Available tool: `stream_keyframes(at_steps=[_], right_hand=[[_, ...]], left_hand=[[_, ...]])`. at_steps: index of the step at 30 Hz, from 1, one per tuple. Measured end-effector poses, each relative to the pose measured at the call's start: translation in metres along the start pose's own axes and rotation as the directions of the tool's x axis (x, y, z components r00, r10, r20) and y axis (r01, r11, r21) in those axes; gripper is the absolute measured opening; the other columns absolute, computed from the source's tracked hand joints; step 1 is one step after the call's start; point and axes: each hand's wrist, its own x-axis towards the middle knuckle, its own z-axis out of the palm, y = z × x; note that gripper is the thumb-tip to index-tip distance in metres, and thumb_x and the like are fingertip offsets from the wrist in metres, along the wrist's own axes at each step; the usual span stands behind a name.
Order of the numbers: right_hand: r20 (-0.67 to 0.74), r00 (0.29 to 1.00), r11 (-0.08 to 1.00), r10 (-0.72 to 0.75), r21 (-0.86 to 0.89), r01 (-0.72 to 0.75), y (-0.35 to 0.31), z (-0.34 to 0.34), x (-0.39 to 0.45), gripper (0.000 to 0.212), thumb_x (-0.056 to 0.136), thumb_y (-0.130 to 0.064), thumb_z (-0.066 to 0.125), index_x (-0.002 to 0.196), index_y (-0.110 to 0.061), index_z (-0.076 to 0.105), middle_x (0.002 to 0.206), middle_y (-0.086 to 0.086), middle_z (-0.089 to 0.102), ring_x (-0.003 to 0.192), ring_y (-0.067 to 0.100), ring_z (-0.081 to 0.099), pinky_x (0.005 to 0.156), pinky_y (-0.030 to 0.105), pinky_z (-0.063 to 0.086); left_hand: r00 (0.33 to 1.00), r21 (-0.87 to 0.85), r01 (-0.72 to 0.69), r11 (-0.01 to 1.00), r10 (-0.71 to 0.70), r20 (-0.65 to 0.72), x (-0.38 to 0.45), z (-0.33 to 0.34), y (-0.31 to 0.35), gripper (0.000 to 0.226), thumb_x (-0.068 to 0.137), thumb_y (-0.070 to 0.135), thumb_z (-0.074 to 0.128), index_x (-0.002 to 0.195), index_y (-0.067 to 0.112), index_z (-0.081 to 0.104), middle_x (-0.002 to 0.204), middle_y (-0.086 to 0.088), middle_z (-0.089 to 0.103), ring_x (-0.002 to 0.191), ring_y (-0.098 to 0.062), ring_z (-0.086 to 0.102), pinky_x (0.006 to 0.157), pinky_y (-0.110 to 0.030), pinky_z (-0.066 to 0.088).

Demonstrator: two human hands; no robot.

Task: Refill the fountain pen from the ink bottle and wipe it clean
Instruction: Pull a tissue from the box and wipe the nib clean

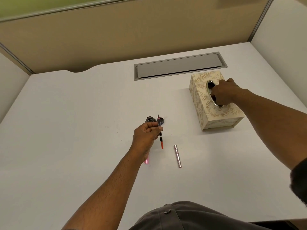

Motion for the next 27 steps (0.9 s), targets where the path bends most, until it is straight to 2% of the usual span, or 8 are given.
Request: stream_keyframes(at_steps=[6, 10, 13, 17, 20, 23, 25, 27], right_hand=[[-0.011, 1.0, 0.966, -0.011, 0.259, 0.014, 0.011, -0.003, -0.001, 0.024, 0.092, -0.019, 0.056, 0.114, -0.021, 0.065, 0.117, 0.006, 0.062, 0.109, 0.025, 0.053, 0.088, 0.037, 0.038], [-0.098, 0.995, 0.865, 0.015, 0.5, 0.036, 0.017, 0.001, 0.0, 0.012, 0.087, -0.009, 0.062, 0.098, -0.012, 0.068, 0.108, 0.011, 0.065, 0.092, 0.023, 0.054, 0.076, 0.032, 0.045], [-0.147, 0.986, 0.797, 0.083, 0.603, 0.023, 0.019, 0.001, 0.002, 0.003, 0.088, -0.011, 0.062, 0.09, -0.012, 0.065, 0.106, 0.012, 0.064, 0.093, 0.024, 0.052, 0.076, 0.033, 0.044], [-0.154, 0.959, 0.621, 0.24, 0.783, -0.03, 0.016, 0.006, 0.003, 0.014, 0.089, -0.009, 0.059, 0.092, 0.002, 0.068, 0.094, 0.016, 0.066, 0.086, 0.025, 0.055, 0.069, 0.032, 0.042], [-0.121, 0.937, 0.451, 0.327, 0.892, -0.042, 0.014, 0.009, 0.0, 0.014, 0.089, -0.007, 0.059, 0.086, 0.003, 0.068, 0.088, 0.013, 0.065, 0.082, 0.024, 0.056, 0.061, 0.028, 0.041], [-0.101, 0.927, 0.34, 0.361, 0.94, -0.03, 0.015, 0.013, -0.002, 0.015, 0.088, -0.008, 0.058, 0.088, 0.002, 0.069, 0.089, 0.013, 0.066, 0.084, 0.024, 0.059, 0.07, 0.03, 0.045], [-0.1, 0.927, 0.336, 0.361, 0.941, -0.03, 0.016, 0.013, -0.002, 0.014, 0.088, -0.01, 0.059, 0.09, 0.001, 0.068, 0.091, 0.012, 0.066, 0.086, 0.025, 0.058, 0.073, 0.034, 0.045], [-0.112, 0.935, 0.412, 0.337, 0.91, -0.04, 0.015, 0.01, -0.003, 0.012, 0.088, -0.012, 0.06, 0.09, -0.001, 0.067, 0.092, 0.011, 0.065, 0.086, 0.024, 0.056, 0.072, 0.033, 0.043]], left_hand=[[1.0, 0.006, 0.007, 1.0, -0.007, -0.002, 0.001, -0.001, -0.003, 0.027, 0.079, 0.013, 0.076, 0.105, 0.015, 0.067, 0.097, -0.002, 0.074, 0.095, -0.018, 0.069, 0.076, -0.025, 0.052], [1.0, 0.013, 0.007, 1.0, -0.007, 0.008, 0.001, 0.001, -0.003, 0.028, 0.079, 0.014, 0.076, 0.105, 0.015, 0.067, 0.097, -0.003, 0.074, 0.095, -0.018, 0.069, 0.076, -0.025, 0.052], [1.0, 0.016, 0.004, 1.0, -0.004, 0.011, 0.001, 0.002, -0.002, 0.028, 0.079, 0.014, 0.076, 0.105, 0.015, 0.067, 0.098, -0.003, 0.074, 0.095, -0.018, 0.069, 0.076, -0.025, 0.052], [1.0, 0.014, -0.001, 1.0, 0.0, 0.011, 0.002, 0.002, 0.0, 0.028, 0.079, 0.013, 0.076, 0.106, 0.014, 0.067, 0.1, -0.004, 0.073, 0.095, -0.017, 0.068, 0.075, -0.023, 0.052], [1.0, 0.014, -0.001, 1.0, 0.001, 0.01, 0.002, 0.002, 0.0, 0.029, 0.079, 0.013, 0.076, 0.106, 0.013, 0.067, 0.1, -0.004, 0.073, 0.095, -0.017, 0.068, 0.077, -0.025, 0.053], [1.0, 0.015, -0.003, 1.0, 0.003, 0.008, 0.003, 0.002, 0.0, 0.026, 0.08, 0.012, 0.076, 0.104, 0.014, 0.067, 0.098, -0.003, 0.074, 0.094, -0.017, 0.068, 0.08, -0.027, 0.054], [1.0, 0.014, -0.004, 1.0, 0.004, 0.01, 0.003, 0.001, 0.0, 0.027, 0.08, 0.012, 0.075, 0.105, 0.014, 0.067, 0.098, -0.002, 0.074, 0.094, -0.016, 0.068, 0.079, -0.026, 0.054], [1.0, 0.015, -0.004, 1.0, 0.004, 0.01, 0.003, 0.002, -0.001, 0.028, 0.08, 0.012, 0.075, 0.106, 0.013, 0.067, 0.098, -0.003, 0.073, 0.094, -0.016, 0.068, 0.078, -0.025, 0.053]])
